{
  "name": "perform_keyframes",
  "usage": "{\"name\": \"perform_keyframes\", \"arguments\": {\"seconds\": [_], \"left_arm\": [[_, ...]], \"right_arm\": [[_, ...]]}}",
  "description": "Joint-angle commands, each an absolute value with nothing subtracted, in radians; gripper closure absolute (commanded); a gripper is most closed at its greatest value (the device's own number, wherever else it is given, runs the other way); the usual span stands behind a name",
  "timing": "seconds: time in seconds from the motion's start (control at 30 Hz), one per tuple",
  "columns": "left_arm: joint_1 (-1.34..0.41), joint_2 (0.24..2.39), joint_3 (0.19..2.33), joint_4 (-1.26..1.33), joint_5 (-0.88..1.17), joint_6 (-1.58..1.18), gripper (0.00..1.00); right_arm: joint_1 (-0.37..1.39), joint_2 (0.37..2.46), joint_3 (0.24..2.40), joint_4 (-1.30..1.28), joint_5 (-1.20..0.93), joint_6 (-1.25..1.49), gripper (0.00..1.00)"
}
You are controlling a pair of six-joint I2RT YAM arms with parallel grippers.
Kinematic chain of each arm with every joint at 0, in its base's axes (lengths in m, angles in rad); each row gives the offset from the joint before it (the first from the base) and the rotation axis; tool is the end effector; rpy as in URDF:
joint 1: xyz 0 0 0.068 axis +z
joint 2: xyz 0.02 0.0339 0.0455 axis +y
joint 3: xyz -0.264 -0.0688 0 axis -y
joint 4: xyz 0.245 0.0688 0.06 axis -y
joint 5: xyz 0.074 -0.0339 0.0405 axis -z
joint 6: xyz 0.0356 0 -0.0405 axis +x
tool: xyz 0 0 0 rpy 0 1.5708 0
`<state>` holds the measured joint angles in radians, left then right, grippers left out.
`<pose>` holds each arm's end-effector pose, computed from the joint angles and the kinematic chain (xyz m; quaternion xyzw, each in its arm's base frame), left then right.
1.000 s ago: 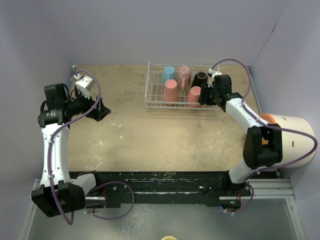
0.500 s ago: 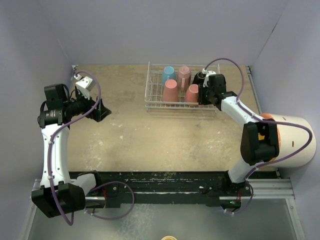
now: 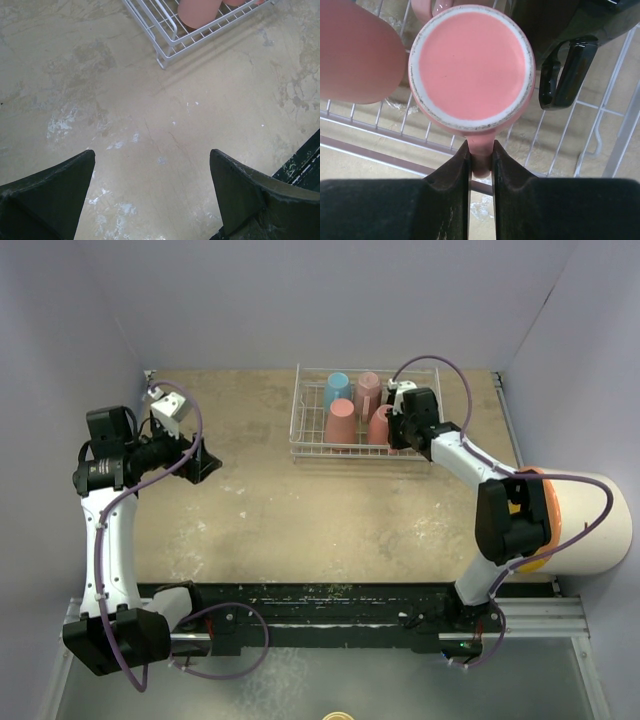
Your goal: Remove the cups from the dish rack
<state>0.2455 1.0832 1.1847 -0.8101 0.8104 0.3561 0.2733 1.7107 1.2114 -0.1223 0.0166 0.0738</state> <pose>0.2088 0.0257 0.3671 0.2106 0.8246 -0.2283 0.4729 0.3754 0.1046 0.2465 -0.0848 0.8854 0.0716 0.4514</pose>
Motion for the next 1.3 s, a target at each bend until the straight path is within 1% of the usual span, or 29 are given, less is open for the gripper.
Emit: {"name": "perform_keyframes", "arguments": {"seconds": [0.0, 0.03, 0.07, 0.33, 0.6, 0.77, 0.9, 1.07, 1.17, 1.27], "left_arm": [[0.242, 1.073, 1.216, -0.824, 0.853, 0.391, 0.01], [0.242, 1.077, 1.219, -0.834, 0.855, 0.397, 0.01], [0.242, 1.081, 1.223, -0.847, 0.857, 0.406, 0.01], [0.242, 1.1, 1.304, -0.947, 0.844, 0.462, 0.01], [0.242, 1.082, 1.307, -0.961, 0.84, 0.464, 0.01], [0.241, 1.092, 1.329, -0.953, 0.833, 0.46, 0.01], [0.242, 1.042, 1.305, -0.94, 0.878, 0.471, 0.01], [0.241, 0.889, 1.181, -0.792, 1.0, 0.468, 0.01], [0.242, 0.794, 1.123, -0.673, 1.085, 0.457, 0.01], [0.242, 0.748, 1.106, -0.609, 1.153, 0.478, 0.01]], "right_arm": [[0.308, 1.66, 1.271, -0.121, 0.055, 0.063, 0.95], [0.315, 1.648, 1.277, -0.132, 0.074, 0.065, 0.99], [0.323, 1.634, 1.285, -0.145, 0.091, 0.067, 1.0], [0.328, 1.452, 1.268, -0.153, 0.176, 0.094, 1.0], [0.328, 1.386, 1.414, -0.239, 0.163, 0.157, 1.0], [0.339, 1.302, 1.442, -0.269, 0.038, 0.266, 1.0], [0.376, 1.226, 1.406, -0.244, -0.096, 0.385, 1.0], [0.452, 1.166, 1.267, -0.058, -0.284, 0.638, 1.0], [0.533, 1.168, 1.212, 0.054, -0.309, 0.772, 1.0], [0.597, 1.193, 1.162, 0.198, -0.379, 0.916, 1.0]]}}
